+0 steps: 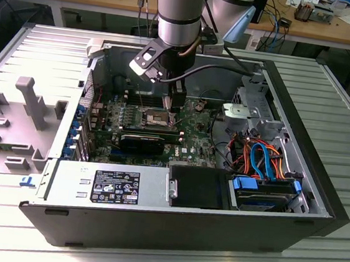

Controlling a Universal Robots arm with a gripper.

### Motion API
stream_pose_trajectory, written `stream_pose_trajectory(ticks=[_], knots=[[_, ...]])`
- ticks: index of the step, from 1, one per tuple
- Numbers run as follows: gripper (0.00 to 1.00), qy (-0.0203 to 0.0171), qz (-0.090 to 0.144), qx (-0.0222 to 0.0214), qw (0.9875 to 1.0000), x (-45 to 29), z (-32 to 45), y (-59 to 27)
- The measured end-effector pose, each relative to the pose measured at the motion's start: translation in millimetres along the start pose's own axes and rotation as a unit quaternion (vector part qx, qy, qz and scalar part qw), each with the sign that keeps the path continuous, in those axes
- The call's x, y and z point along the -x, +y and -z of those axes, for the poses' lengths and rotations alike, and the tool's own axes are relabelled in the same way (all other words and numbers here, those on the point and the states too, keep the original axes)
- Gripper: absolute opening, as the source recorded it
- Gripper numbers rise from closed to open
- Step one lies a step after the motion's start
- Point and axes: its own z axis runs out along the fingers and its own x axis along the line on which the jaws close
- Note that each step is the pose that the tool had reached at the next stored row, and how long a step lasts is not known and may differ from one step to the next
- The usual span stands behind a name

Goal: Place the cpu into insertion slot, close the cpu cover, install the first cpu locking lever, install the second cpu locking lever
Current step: 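Place the cpu into insertion slot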

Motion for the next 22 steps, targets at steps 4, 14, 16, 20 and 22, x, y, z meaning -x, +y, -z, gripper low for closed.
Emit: stream_pose_trajectory(ticks=[4, 14, 16, 20, 22], knots=[[0.54, -0.0005, -0.006, 0.0001, 1.0000, 0.0, -0.1, 0.0], [0.54, -0.0018, -0.020, 0.0004, 0.9998, 0.0, -0.2, 0.0], [0.54, -0.0019, -0.022, 0.0005, 0.9998, 0.0, -0.2, 0.0], [0.54, -0.0023, -0.026, 0.0005, 0.9997, 0.0, -0.2, 0.0], [0.54, -0.0025, -0.028, 0.0006, 0.9996, 0.0, -0.3, 0.0]])
